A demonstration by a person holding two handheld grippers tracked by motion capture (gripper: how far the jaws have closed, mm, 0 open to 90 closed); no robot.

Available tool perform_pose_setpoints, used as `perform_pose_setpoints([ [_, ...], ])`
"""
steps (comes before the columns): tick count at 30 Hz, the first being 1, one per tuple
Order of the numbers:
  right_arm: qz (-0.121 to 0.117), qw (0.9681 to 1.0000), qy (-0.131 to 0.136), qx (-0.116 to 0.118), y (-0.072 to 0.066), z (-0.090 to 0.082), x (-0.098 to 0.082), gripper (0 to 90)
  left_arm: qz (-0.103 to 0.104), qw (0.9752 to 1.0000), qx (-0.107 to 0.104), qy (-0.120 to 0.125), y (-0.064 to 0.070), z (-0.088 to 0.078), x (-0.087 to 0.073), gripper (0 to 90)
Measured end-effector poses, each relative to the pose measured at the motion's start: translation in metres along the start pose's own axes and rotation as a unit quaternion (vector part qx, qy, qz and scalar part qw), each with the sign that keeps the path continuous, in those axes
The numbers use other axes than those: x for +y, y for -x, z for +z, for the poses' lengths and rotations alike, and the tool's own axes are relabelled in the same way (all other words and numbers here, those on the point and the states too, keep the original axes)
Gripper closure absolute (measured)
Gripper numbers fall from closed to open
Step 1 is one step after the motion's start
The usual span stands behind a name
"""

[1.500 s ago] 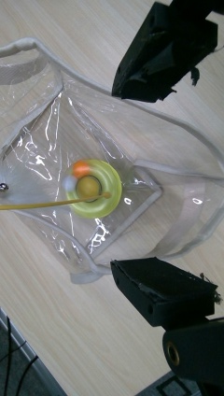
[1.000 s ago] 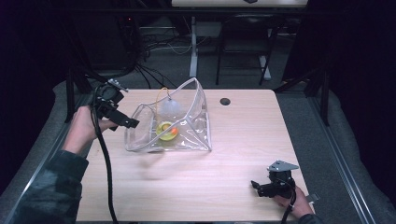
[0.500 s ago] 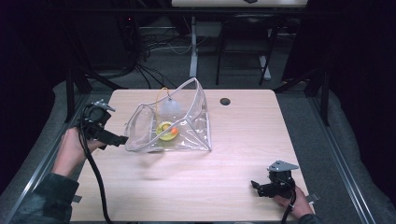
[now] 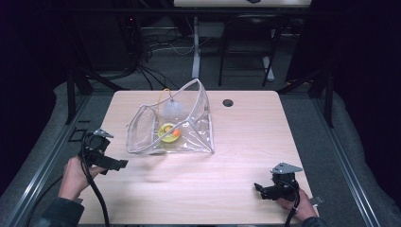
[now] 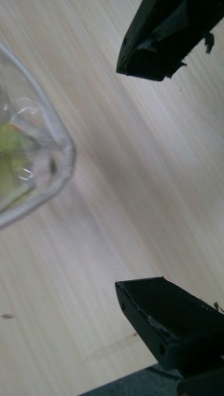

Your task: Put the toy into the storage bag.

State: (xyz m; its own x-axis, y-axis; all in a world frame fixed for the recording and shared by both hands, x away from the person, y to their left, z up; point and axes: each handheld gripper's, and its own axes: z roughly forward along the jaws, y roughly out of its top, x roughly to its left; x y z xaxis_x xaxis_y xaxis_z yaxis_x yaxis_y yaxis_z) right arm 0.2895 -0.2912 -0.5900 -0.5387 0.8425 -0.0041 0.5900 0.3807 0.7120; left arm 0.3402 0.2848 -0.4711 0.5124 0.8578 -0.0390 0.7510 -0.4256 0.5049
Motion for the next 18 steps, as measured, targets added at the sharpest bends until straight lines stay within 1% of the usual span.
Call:
perform_pose_setpoints([
  [1, 0.000, 1.0000, 0.000, 0.000, 0.000, 0.000, 0.000, 0.0, -0.008, 1.0000, -0.001, 0.000, 0.000, 0.004, -0.004, 0.0],
  [2, 0.000, 1.0000, 0.000, 0.000, 0.000, 0.000, 0.000, 0.0, -0.008, 1.0000, -0.001, 0.000, 0.000, 0.004, -0.004, 0.0],
  [3, 0.000, 1.0000, 0.000, 0.000, 0.000, 0.000, 0.000, 0.0, -0.013, 0.9999, -0.005, 0.001, -0.001, 0.009, -0.010, 0.0],
  [4, 0.000, 1.0000, 0.000, 0.000, 0.000, 0.000, 0.000, 0.0, -0.016, 0.9999, -0.004, 0.003, 0.000, 0.012, -0.014, 0.0],
  [5, 0.000, 1.0000, 0.000, 0.000, 0.000, 0.000, 0.000, 0.0, -0.022, 0.9997, -0.004, 0.008, 0.001, 0.016, -0.019, 0.0],
  [6, 0.000, 1.0000, 0.000, 0.000, 0.000, 0.000, 0.000, 0.0, -0.022, 0.9997, -0.004, 0.008, 0.001, 0.016, -0.019, 0.0],
  [8, 0.000, 1.0000, -0.001, 0.000, 0.000, 0.000, 0.000, 0.0, -0.030, 0.9994, -0.007, 0.016, 0.003, 0.022, -0.027, 0.0],
  [9, 0.000, 1.0000, -0.001, 0.000, 0.000, 0.000, 0.000, 0.0, -0.032, 0.9994, -0.007, 0.011, 0.003, 0.029, -0.033, 0.0],
  [10, 0.000, 1.0000, -0.001, -0.001, 0.000, 0.000, 0.000, 0.0, -0.032, 0.9994, -0.007, 0.011, 0.003, 0.029, -0.033, 0.0],
  [11, 0.000, 1.0000, -0.001, -0.001, 0.000, 0.000, 0.000, 0.0, -0.029, 0.9995, -0.008, 0.004, 0.003, 0.032, -0.035, 0.0],
  [13, 0.001, 1.0000, 0.000, 0.000, 0.000, 0.000, 0.000, 0.0, -0.029, 0.9996, -0.002, -0.001, 0.002, 0.038, -0.040, 0.0],
  [14, 0.001, 1.0000, 0.000, 0.000, 0.000, 0.000, 0.000, 0.0, -0.026, 0.9996, -0.004, -0.002, 0.000, 0.041, -0.042, 0.0],
  [17, 0.001, 1.0000, 0.000, 0.000, 0.000, 0.000, 0.000, 0.0, -0.006, 0.9999, -0.002, -0.008, -0.003, 0.049, -0.045, 0.0],
  [18, 0.001, 1.0000, 0.000, 0.000, 0.000, 0.000, 0.000, 0.0, -0.006, 0.9999, -0.002, -0.008, -0.003, 0.049, -0.045, 0.1],
])
